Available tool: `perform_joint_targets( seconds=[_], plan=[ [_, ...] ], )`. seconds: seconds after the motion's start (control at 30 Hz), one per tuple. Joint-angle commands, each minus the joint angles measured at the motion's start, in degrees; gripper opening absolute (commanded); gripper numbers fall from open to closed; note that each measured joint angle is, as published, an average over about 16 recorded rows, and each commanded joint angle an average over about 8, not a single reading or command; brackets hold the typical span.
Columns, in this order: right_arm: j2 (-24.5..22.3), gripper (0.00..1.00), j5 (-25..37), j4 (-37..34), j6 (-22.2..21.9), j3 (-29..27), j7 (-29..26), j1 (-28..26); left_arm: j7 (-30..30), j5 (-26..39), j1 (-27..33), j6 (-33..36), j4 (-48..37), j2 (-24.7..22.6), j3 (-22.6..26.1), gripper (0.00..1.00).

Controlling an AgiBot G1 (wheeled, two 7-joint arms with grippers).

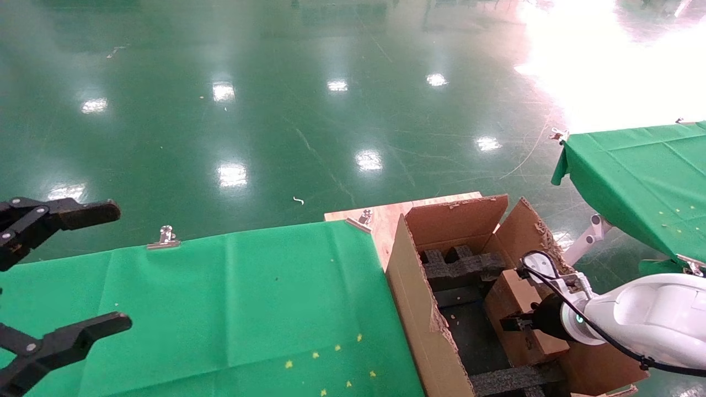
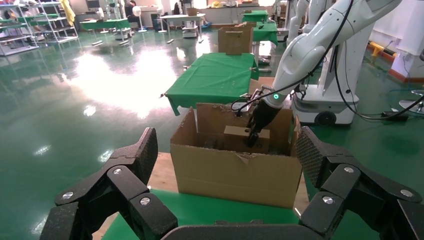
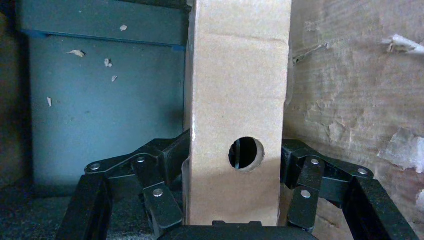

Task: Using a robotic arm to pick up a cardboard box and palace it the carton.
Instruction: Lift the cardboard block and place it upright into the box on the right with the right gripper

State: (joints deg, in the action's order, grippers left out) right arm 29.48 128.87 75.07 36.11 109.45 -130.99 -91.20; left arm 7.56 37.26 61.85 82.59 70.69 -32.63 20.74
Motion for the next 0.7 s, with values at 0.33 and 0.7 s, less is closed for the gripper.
perform_joint_targets(
  seconds=[0.33, 0.7],
  plan=[
    [-0.21, 1.0, -0.28, -0.18, 0.1, -0.13, 0.02, -0.45, 0.0, 0.0, 0.0, 0.0, 0.0, 0.0, 0.0, 1.0],
    [-1.47, 1.0, -1.05, 0.68, 0.39, -1.91, 0.57, -4.29, 0.0, 0.0, 0.0, 0.0, 0.0, 0.0, 0.0, 1.0]
  ],
)
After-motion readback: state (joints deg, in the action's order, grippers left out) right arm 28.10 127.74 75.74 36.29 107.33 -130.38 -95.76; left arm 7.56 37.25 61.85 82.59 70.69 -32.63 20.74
